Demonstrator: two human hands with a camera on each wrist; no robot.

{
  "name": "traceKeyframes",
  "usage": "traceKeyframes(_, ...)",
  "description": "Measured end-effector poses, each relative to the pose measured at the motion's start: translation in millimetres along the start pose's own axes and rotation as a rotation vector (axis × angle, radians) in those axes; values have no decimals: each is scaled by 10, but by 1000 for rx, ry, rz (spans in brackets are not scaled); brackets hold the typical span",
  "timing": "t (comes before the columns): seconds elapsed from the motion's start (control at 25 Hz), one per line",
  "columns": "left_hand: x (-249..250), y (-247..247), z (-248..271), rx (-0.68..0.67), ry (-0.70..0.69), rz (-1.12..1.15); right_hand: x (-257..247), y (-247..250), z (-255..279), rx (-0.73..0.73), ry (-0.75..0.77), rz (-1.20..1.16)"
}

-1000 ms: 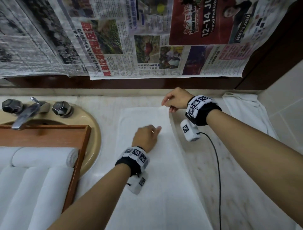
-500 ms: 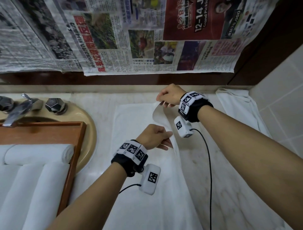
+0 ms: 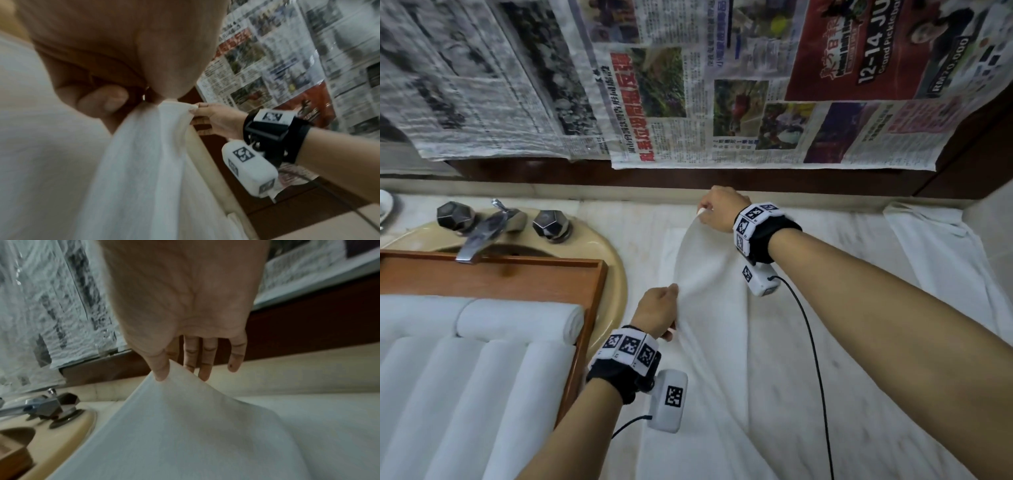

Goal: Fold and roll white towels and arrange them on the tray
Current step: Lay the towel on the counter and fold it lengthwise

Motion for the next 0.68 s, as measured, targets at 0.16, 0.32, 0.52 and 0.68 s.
traceKeyframes(0.16,-295,68,-155,200,-53,-132,-213,-355,-199,2,7,45)
traceKeyframes(0.32,-375,67,-189,316,-38,-200,-264,-620,-330,-29,44,93)
traceKeyframes(0.52,-310,108,-295,391,-88,-228,-229,-699,-451,-52,102,86)
traceKeyframes(0.68,-314,123,-296,424,-115,-223,-208,-671,-461,-33,69,1)
Point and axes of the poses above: each hand's wrist, its own z-axis away from the middle knuckle, its own y-axis out of the back of the hand, x = y × z, the point moved 3 cm from there along -z, towards the middle knuckle, and after that the axes turned 9 degrees about z, right-handed, at the moved point
